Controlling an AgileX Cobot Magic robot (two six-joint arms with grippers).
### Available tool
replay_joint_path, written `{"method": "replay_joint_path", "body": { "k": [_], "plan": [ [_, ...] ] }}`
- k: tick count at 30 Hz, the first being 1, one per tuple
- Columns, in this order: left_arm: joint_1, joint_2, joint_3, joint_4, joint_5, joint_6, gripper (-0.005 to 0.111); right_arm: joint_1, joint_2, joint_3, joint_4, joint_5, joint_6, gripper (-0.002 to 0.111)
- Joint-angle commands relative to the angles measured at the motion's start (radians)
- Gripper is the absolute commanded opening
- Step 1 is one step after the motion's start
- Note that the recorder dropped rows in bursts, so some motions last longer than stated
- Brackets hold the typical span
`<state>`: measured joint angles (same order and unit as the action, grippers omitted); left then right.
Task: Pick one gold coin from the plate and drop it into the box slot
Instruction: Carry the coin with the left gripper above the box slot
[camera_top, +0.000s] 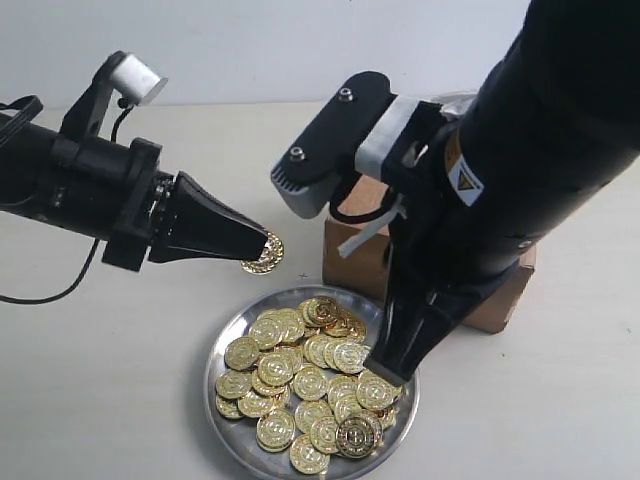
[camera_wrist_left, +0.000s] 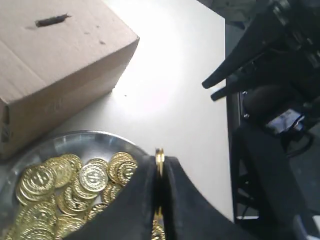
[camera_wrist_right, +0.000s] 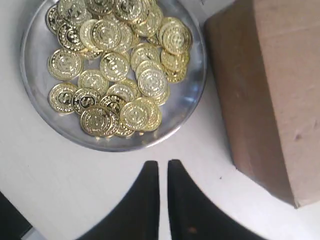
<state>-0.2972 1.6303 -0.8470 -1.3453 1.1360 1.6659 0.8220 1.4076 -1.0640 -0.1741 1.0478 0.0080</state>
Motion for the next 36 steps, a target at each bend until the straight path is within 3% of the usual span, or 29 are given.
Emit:
{"method": "replay_joint_path", "body": {
  "k": [1, 3, 11, 19, 24, 29, 36],
  "plan": [
    [-0.004, -0.001, -0.012, 0.036, -0.006, 0.278, 0.0, 0.003, -0.016, 0.0, -0.009, 0.049, 0.103, 0.0],
    [-0.004, -0.001, -0.012, 0.078, -0.009, 0.433, 0.0, 0.003, -0.025, 0.0, -0.007, 0.054, 0.139, 0.0],
    [-0.007, -0.041, -0.017, 0.22, -0.186, 0.433, 0.0, 0.003, -0.035, 0.0, 0.003, 0.064, 0.15, 0.0],
    [-0.007, -0.074, -0.023, 0.188, -0.216, 0.433, 0.0, 0.003, -0.052, 0.033, -0.004, 0.057, 0.144, 0.0],
    [-0.107, -0.072, -0.134, 0.178, -0.204, 0.433, 0.0, 0.003, -0.186, 0.238, -0.013, -0.047, 0.277, 0.0],
    [-0.207, -0.065, -0.237, 0.18, -0.316, 0.433, 0.0, 0.003, -0.366, 0.335, -0.013, -0.083, 0.358, 0.0],
    [-0.254, 0.076, -0.39, 0.188, -0.337, 0.433, 0.0, 0.003, -0.686, 0.349, -0.013, 0.038, 0.414, 0.0]
  ]
}}
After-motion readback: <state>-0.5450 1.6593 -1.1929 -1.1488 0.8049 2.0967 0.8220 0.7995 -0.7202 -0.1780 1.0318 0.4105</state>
